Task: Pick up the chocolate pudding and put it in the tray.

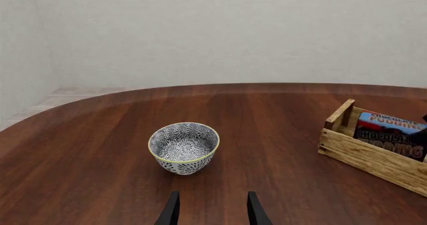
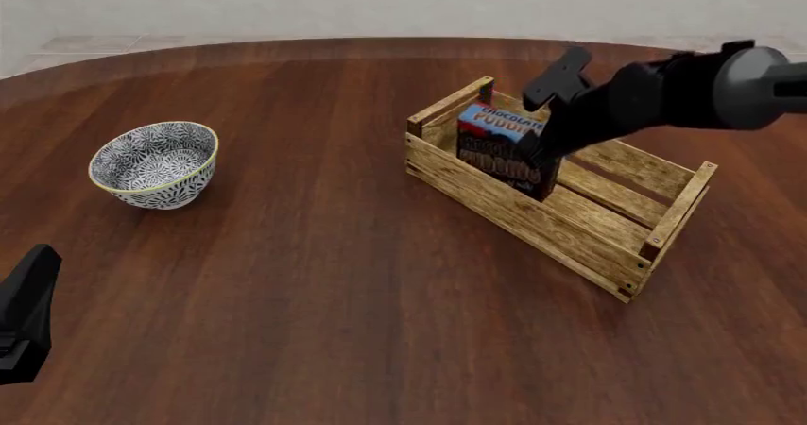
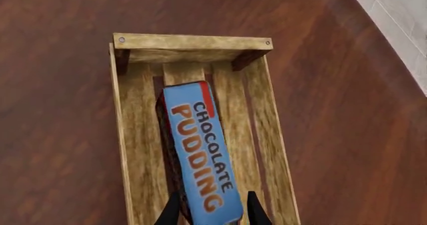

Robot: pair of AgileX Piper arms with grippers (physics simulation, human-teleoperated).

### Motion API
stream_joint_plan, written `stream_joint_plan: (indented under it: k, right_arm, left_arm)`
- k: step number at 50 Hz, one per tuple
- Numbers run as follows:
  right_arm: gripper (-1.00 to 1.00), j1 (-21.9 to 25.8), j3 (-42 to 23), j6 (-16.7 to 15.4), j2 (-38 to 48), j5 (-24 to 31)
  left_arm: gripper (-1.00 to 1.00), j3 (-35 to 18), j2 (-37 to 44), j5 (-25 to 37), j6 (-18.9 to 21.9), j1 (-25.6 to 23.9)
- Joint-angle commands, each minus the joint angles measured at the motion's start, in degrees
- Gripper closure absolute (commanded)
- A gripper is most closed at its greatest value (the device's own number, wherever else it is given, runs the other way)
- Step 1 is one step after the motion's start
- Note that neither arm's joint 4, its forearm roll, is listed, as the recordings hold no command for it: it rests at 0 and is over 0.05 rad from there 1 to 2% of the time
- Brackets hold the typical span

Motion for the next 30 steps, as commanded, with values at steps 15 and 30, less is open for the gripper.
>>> stream_joint_plan:
  k: [15,30]
  right_arm:
    - [-1.0,-0.6,-3.5,1.1,-4.2,4.1]
    - [-1.0,0.2,-4.9,0.9,-10.9,8.5]
  left_arm:
    - [-1.0,0.0,0.0,0.0,0.0,0.0]
    - [-1.0,0.0,0.0,0.0,0.0,0.0]
